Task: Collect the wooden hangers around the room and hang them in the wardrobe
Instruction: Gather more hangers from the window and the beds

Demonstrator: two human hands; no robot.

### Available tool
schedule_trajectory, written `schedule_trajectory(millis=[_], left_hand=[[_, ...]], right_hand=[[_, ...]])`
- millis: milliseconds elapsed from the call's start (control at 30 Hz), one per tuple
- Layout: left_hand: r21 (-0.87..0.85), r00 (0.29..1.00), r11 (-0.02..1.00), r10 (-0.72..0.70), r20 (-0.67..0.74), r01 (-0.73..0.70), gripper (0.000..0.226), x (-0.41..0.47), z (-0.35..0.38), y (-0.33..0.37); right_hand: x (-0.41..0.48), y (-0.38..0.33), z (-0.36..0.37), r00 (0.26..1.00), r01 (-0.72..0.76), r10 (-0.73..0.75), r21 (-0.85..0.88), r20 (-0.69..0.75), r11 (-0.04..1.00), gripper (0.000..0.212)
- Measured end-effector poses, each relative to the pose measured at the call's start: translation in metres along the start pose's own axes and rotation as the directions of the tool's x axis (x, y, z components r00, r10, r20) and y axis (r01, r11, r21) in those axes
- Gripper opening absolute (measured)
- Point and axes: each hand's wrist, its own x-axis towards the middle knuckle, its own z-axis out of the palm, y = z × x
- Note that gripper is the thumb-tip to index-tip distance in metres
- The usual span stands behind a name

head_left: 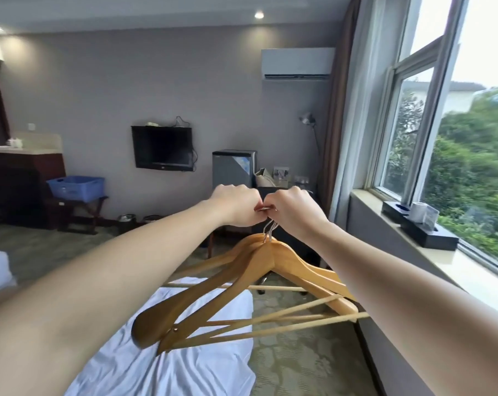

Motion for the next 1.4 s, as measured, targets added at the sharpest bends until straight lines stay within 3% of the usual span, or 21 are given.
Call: schedule_trajectory(millis=[100,167,433,667,1200,1400], left_hand=[[0.185,0.990,0.975,0.133,-0.040,-0.124,0.045,0.032,0.015,-0.003],[0.222,0.981,0.960,0.189,-0.052,-0.173,0.045,0.051,0.023,-0.006],[0.146,0.942,0.949,0.299,-0.150,-0.278,0.038,0.133,0.063,-0.004],[0.074,0.924,0.937,0.350,-0.154,-0.342,0.040,0.209,0.098,0.025],[0.086,0.936,0.950,0.312,-0.162,-0.301,0.036,0.378,0.157,0.107],[0.054,0.962,0.964,0.263,-0.081,-0.259,0.037,0.431,0.191,0.110]], right_hand=[[0.019,0.019,0.011,1.000,-0.015,0.015,-0.028,0.002,1.000,0.018],[0.031,0.031,0.017,1.000,-0.028,0.029,-0.048,0.010,0.998,0.018],[0.063,0.097,0.051,0.993,-0.119,0.121,-0.184,-0.002,0.976,0.021],[0.074,0.170,0.092,0.975,-0.222,0.220,-0.173,-0.035,0.959,0.021],[0.121,0.366,0.164,0.985,-0.170,0.169,-0.152,-0.021,0.974,0.020],[0.151,0.409,0.208,0.986,-0.168,0.169,-0.115,0.002,0.979,0.021]])
